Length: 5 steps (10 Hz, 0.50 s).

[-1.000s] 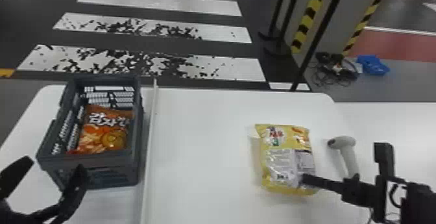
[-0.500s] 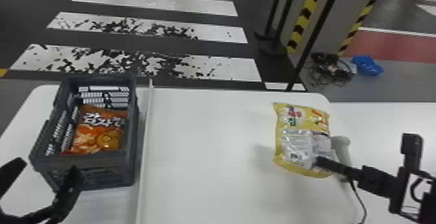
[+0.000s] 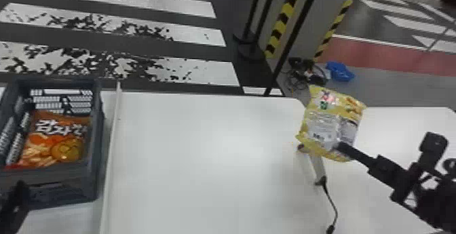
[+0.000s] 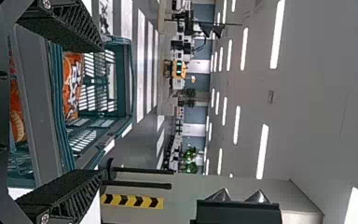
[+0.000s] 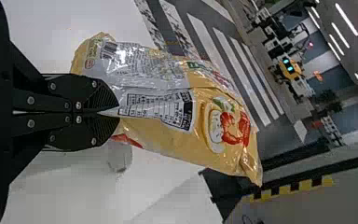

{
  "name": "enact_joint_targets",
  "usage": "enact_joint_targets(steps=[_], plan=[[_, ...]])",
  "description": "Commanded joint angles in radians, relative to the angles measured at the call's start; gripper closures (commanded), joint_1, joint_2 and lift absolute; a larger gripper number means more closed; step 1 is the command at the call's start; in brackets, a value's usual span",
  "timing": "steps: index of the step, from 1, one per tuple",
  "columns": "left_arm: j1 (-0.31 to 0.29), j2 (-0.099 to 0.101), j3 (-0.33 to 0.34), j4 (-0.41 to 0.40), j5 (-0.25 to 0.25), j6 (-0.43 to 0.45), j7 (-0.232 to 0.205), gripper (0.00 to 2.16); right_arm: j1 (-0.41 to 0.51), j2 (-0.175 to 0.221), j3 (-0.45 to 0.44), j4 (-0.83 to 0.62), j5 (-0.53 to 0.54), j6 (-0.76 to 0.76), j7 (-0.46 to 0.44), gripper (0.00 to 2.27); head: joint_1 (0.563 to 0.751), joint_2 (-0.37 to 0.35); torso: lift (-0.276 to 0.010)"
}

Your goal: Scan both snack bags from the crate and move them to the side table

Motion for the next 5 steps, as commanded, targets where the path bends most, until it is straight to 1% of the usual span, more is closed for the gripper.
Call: enact_joint_targets(steps=[1,2,3,4,5], plan=[[0.002,0.000,0.000,-0.003,0.000,0.000,0.000,0.07,-0.004,-0.001,-0.026,0.062,-0.025,-0.110,-0.065,2.24,0.695,-0.350,-0.099],[0.002,0.000,0.000,-0.003,0.000,0.000,0.000,0.07,-0.010,-0.001,-0.034,0.114,-0.034,-0.183,-0.104,2.24,0.695,-0.350,-0.099],[0.002,0.000,0.002,-0.003,-0.001,0.000,0.000,0.07,-0.024,-0.016,-0.040,0.183,-0.034,-0.232,-0.114,2.24,0.695,-0.350,-0.099],[0.002,0.000,0.002,-0.003,0.000,0.000,0.000,0.07,-0.050,-0.033,-0.043,0.269,-0.045,-0.315,-0.119,2.24,0.695,-0.350,-0.099],[0.002,0.000,0.003,-0.003,0.000,0.000,0.000,0.07,-0.078,-0.050,-0.049,0.350,-0.057,-0.374,-0.140,2.24,0.695,-0.350,-0.099]])
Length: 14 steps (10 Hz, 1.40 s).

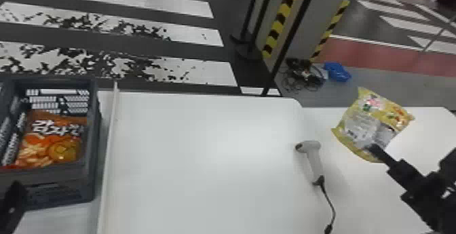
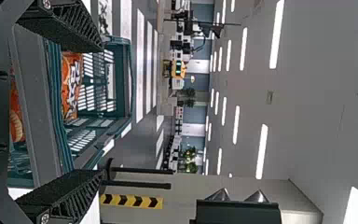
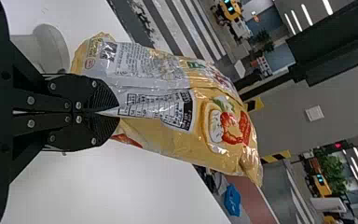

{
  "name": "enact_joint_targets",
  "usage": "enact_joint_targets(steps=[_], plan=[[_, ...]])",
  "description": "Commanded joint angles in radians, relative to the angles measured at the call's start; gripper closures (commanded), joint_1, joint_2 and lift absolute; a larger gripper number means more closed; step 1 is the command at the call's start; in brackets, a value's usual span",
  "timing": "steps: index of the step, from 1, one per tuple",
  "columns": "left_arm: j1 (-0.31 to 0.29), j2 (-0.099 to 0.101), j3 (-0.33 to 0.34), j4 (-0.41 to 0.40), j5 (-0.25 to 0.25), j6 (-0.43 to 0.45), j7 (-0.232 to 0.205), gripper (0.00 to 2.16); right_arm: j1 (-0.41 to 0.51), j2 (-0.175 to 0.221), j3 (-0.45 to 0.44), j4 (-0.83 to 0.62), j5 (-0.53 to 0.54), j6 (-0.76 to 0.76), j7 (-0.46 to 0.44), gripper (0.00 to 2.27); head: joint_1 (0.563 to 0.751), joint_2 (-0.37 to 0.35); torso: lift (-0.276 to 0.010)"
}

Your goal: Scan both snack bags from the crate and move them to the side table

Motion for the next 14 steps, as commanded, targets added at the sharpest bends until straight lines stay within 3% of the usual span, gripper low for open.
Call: enact_joint_targets(steps=[1,3,6,8,9,10,11,14], plan=[[0.000,0.000,0.001,0.000,0.000,0.000,0.000,0.07,-0.039,-0.024,-0.002,0.124,-0.020,-0.092,-0.034,2.24,0.695,-0.350,-0.099],[0.000,0.002,0.001,0.000,0.000,0.000,0.000,0.07,-0.076,-0.050,0.009,0.274,-0.069,-0.224,-0.109,2.24,0.695,-0.350,-0.099],[-0.002,0.006,-0.001,0.000,0.000,0.000,0.000,0.07,-0.115,-0.067,0.029,0.389,-0.075,-0.270,-0.147,2.16,0.695,-0.350,-0.099],[0.000,0.008,-0.002,0.000,0.000,-0.003,0.000,0.07,-0.118,-0.069,0.044,0.406,-0.086,-0.267,-0.181,1.80,0.695,-0.350,-0.099],[0.000,0.009,-0.002,0.000,0.000,-0.003,0.000,0.07,-0.119,-0.083,0.062,0.406,-0.089,-0.178,-0.219,1.50,0.695,-0.350,-0.099],[0.000,0.009,-0.002,0.000,0.000,-0.003,0.000,0.07,-0.121,-0.081,0.064,0.406,-0.092,-0.163,-0.224,0.69,0.695,-0.350,-0.099],[0.000,0.009,-0.002,-0.003,0.000,-0.003,0.000,0.07,-0.121,-0.081,0.065,0.406,-0.095,-0.163,-0.224,0.25,0.695,-0.350,-0.099],[0.006,0.009,-0.001,-0.008,0.000,-0.003,0.000,0.07,-0.079,-0.066,0.062,0.308,-0.100,-0.163,-0.255,0.13,0.695,-0.350,-0.099]])
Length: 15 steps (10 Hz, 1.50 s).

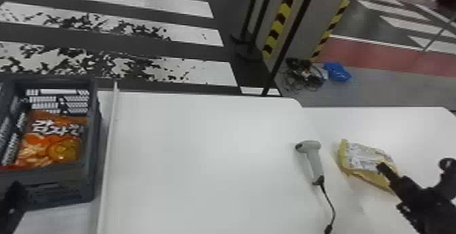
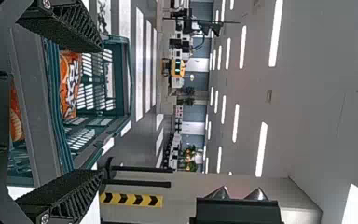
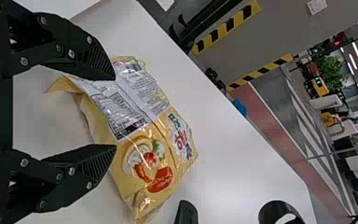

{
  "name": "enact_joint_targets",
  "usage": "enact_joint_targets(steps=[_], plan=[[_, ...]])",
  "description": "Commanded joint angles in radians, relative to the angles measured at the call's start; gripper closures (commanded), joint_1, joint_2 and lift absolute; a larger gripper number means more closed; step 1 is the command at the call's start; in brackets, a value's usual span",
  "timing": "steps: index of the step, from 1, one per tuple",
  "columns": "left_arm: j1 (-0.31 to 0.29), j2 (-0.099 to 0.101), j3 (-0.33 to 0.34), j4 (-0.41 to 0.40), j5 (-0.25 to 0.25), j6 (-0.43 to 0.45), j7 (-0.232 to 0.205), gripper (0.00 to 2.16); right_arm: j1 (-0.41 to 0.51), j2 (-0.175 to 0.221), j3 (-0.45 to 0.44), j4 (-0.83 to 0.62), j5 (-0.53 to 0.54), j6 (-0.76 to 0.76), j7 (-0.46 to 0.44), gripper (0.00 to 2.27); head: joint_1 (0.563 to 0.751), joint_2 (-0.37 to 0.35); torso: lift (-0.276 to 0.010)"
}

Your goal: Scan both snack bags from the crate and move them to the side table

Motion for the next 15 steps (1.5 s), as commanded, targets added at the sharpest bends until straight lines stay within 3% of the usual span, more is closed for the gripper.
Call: enact_joint_targets(steps=[1,5,7,9,10,12,15], plan=[[0.002,-0.003,0.002,-0.004,0.000,0.000,0.000,0.07,0.043,0.018,-0.008,-0.113,0.000,0.001,-0.009,0.13,0.695,-0.350,-0.099],[0.008,-0.009,0.002,-0.016,-0.003,0.000,-0.002,0.07,0.178,0.151,0.015,-0.519,0.040,0.005,-0.005,0.13,0.695,-0.350,-0.099],[0.008,-0.011,0.002,-0.018,-0.005,0.003,-0.002,0.07,0.250,0.234,0.093,-0.718,0.142,-0.008,0.000,0.13,0.695,-0.350,-0.099],[0.008,-0.014,0.002,-0.018,-0.008,0.003,-0.002,0.07,0.344,0.268,0.236,-0.857,0.216,-0.081,-0.005,0.13,0.695,-0.350,-0.099],[0.008,-0.014,0.001,-0.018,-0.009,0.003,-0.002,0.07,0.376,0.288,0.308,-0.909,0.282,-0.121,-0.009,0.13,0.695,-0.350,-0.099],[0.008,-0.015,-0.001,-0.018,-0.011,0.003,-0.002,0.07,0.436,0.323,0.442,-0.956,0.409,-0.281,-0.040,0.13,0.695,-0.281,-0.099],[0.008,-0.017,-0.004,-0.016,-0.014,0.003,-0.002,0.07,0.486,0.371,0.596,-0.895,0.520,-0.609,-0.117,0.13,0.695,-0.151,-0.099]])
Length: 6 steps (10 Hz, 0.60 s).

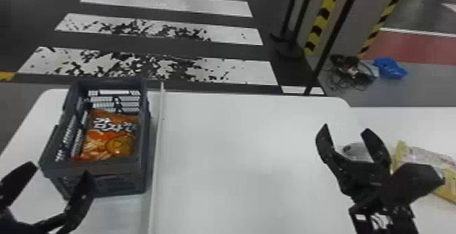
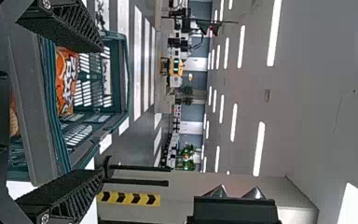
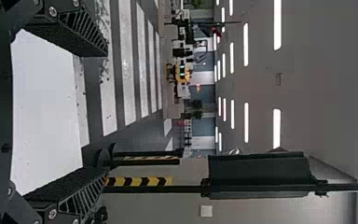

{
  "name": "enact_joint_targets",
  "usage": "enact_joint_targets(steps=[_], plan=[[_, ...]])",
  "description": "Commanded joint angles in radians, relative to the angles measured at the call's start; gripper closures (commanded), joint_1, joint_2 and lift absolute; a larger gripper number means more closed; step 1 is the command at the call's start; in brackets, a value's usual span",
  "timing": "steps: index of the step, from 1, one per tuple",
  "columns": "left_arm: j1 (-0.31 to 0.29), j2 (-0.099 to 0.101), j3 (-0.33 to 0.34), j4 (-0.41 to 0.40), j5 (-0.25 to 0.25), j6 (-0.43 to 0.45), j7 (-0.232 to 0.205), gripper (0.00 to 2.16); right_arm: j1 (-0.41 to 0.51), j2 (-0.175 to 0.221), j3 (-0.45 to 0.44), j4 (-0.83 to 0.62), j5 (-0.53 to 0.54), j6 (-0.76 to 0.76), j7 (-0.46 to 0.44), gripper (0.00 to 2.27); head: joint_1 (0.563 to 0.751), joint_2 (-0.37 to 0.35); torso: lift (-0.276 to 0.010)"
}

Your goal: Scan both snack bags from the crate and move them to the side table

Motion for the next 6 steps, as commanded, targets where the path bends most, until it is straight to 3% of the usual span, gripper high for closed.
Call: enact_joint_targets(steps=[1,2,4,6], plan=[[0.000,-0.001,-0.001,0.004,-0.001,0.000,0.000,0.07,0.027,0.005,0.069,0.047,0.028,-0.153,-0.015,0.13,0.695,-0.122,-0.099],[-0.002,-0.001,-0.003,0.005,-0.001,0.000,0.000,0.07,0.039,0.005,0.106,0.073,0.055,-0.205,-0.035,0.13,0.695,-0.109,-0.099],[-0.006,-0.003,-0.010,0.010,-0.006,0.000,0.000,0.07,0.039,0.046,0.139,0.142,0.080,-0.281,-0.042,0.13,0.695,-0.063,-0.099],[-0.011,-0.003,-0.016,0.010,-0.006,0.000,0.002,0.07,0.004,0.054,0.149,0.229,0.087,-0.284,-0.042,0.12,0.695,-0.041,-0.099]])
